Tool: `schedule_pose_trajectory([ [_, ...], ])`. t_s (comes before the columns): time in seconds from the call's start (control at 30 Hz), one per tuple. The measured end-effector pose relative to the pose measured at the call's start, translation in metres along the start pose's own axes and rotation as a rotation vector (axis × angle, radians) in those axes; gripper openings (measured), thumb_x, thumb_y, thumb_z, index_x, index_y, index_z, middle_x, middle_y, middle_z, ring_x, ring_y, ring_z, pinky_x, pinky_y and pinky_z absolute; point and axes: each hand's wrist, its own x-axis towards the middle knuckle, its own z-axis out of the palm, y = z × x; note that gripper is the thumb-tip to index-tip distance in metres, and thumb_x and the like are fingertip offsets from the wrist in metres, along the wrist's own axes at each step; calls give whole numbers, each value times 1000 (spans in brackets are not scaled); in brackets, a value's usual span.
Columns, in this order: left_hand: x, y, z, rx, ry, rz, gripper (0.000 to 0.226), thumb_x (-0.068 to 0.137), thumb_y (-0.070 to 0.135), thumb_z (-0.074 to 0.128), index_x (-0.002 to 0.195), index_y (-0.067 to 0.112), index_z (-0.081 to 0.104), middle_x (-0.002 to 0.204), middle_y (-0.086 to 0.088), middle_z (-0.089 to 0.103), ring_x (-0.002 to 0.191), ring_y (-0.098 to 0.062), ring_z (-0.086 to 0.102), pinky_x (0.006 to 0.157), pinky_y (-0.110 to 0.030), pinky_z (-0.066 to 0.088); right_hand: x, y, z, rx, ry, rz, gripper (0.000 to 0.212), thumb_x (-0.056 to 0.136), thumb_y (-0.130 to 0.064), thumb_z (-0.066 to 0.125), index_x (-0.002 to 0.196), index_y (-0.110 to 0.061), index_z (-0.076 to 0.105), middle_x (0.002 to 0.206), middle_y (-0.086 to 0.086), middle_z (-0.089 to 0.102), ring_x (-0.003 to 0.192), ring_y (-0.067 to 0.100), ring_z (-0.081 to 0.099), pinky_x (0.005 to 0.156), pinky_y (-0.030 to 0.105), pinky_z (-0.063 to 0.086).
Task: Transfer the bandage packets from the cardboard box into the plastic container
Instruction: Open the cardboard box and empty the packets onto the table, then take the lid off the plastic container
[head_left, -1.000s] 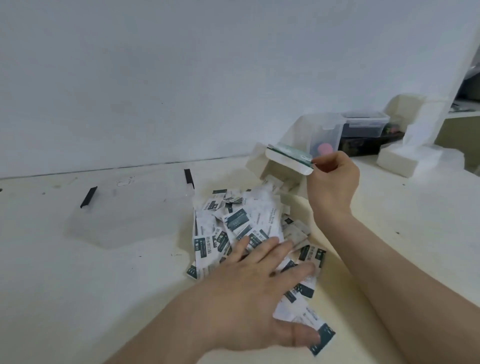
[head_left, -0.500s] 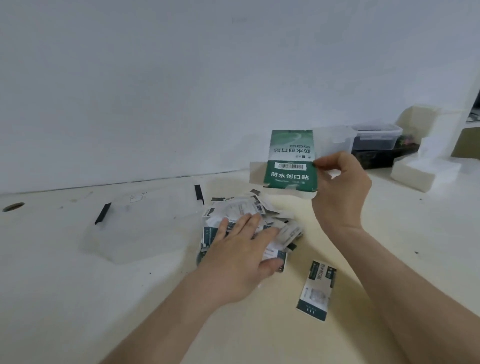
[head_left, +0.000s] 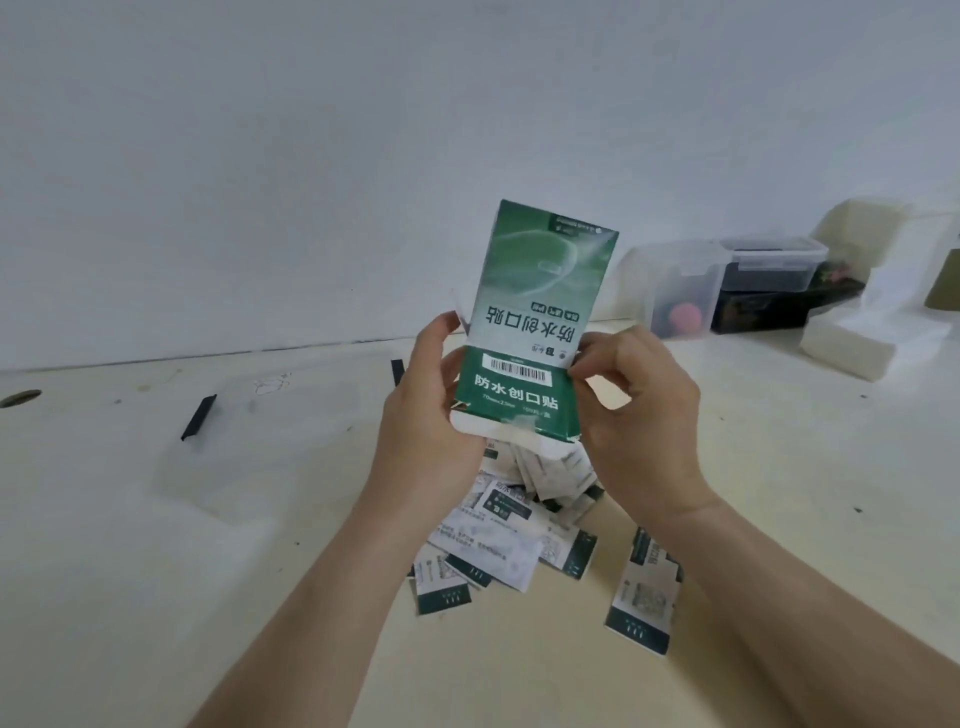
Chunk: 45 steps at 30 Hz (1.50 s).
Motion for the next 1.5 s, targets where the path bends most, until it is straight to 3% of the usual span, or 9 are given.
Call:
schedule_pose_trajectory([
  [0.2, -3, 4, 5, 117, -90, 60, 56, 92, 28, 61, 140, 44, 36, 126, 30, 50, 114, 6, 50, 95, -22, 45, 13, -3, -10, 107, 82, 456, 27, 79, -5, 74, 69, -21, 55, 67, -16, 61, 66, 16, 60, 63, 37, 56],
  [0.5, -13, -15, 16, 747, -563, 140, 54, 91, 61, 44, 142, 46, 35, 157, 17, 19, 144, -1, 12, 120, -37, 1, 78, 16, -45, 145, 260, 775, 18, 82, -10, 70, 71, -19, 59, 72, 1, 62, 65, 17, 60, 54, 28, 49],
  [0.73, -9, -16, 13, 516, -259, 285, 30, 95, 29, 53, 123, 31, 62, 133, 15, 54, 124, 3, 41, 106, -20, 37, 55, 47, -35, 309, 222, 1048, 13, 89, -8, 65, 77, -10, 59, 92, 13, 63, 82, 24, 64, 57, 28, 59],
  [0.83, -8, -13, 12, 505, -181, 361, 25, 90, 14, 58, 109, 25, 71, 117, 12, 64, 110, 3, 48, 94, 0, 29, 51, 44, -30, 321, 182, 1075, 8, 92, -18, 63, 87, -12, 63, 84, 10, 64, 69, 21, 62, 61, 27, 57],
  [0.97, -5, 5, -3, 453, 12, 418, 24, 86, 5, 60, 99, 20, 74, 104, 12, 68, 100, -3, 58, 90, -12, 40, 49, 38, -31, -45, 126, 937, 32, 92, -33, 56, 120, -18, 55, 119, 3, 53, 91, 14, 55, 80, 26, 44],
  [1.07, 6, 18, -29, 467, 142, 357, 24, 87, 6, 58, 98, 22, 72, 99, 16, 64, 94, -5, 55, 83, -16, 39, 47, 28, -33, -378, 119, 526, 44, 89, -24, 56, 132, -17, 49, 129, 7, 39, 116, 23, 43, 95, 27, 32],
  [1.2, 20, -1, -81, 808, 167, 227, 23, 86, 14, 56, 103, 21, 69, 115, 6, 64, 113, -18, 47, 88, -31, 40, 52, -9, -7, -303, -77, 299, 34, 89, -14, 56, 122, -20, 59, 123, 2, 50, 111, 13, 50, 90, 24, 37],
  [1.4, 20, -55, -154, 745, 67, -435, 46, 96, 31, 44, 141, 25, 43, 143, -8, 48, 128, -32, 46, 106, -41, 38, 47, -54, 55, -49, -663, 617, 32, 95, -30, 53, 126, -21, 60, 107, -1, 68, 92, 13, 62, 77, 26, 46],
  [1.5, 14, -63, -162, 488, 87, -457, 40, 90, 28, 46, 129, 33, 55, 128, -5, 62, 109, -29, 62, 97, -44, 49, 36, -57, 90, -36, -776, 735, 48, 95, -41, 51, 136, -14, 52, 126, 3, 62, 101, 19, 64, 85, 33, 50],
])
